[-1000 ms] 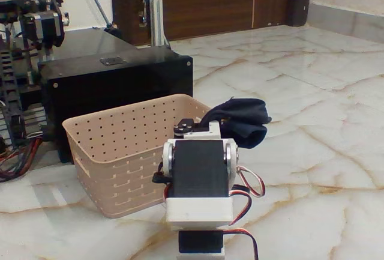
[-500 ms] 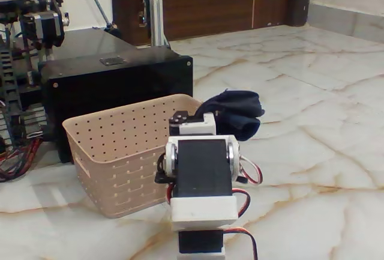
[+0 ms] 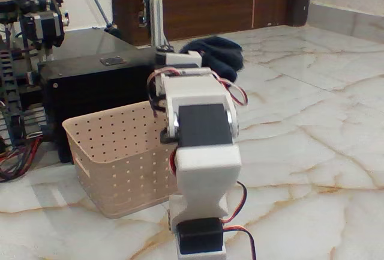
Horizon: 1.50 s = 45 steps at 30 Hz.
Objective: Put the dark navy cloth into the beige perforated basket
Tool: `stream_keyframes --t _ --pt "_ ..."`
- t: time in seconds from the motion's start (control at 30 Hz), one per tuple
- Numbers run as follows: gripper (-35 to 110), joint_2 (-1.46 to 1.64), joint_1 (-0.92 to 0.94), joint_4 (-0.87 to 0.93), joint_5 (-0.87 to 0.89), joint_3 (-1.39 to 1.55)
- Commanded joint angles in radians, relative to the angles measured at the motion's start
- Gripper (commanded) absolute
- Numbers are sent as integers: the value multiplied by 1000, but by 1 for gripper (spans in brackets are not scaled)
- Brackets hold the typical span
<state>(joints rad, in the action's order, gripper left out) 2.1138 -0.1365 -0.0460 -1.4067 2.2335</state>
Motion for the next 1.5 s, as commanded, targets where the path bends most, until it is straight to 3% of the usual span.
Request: stream_keyframes --t 0.0,0.17,0.4,0.53,0.63,0.77,1.03,1.37,1.47 --pt "0 -54 -12 44 28 -146" --pt "0 -250 -61 176 107 -465" --pt "0 -601 -100 339 531 -927" --pt "0 -775 -126 589 776 -1190" --pt "0 -838 -144 772 916 -1253" --pt "0 -900 -150 876 1094 -1302" --pt "0 -1177 -155 877 1114 -1525" --pt "6 -1173 -152 914 1138 -1523" --pt "6 -1175 -147 1069 1104 -1514"
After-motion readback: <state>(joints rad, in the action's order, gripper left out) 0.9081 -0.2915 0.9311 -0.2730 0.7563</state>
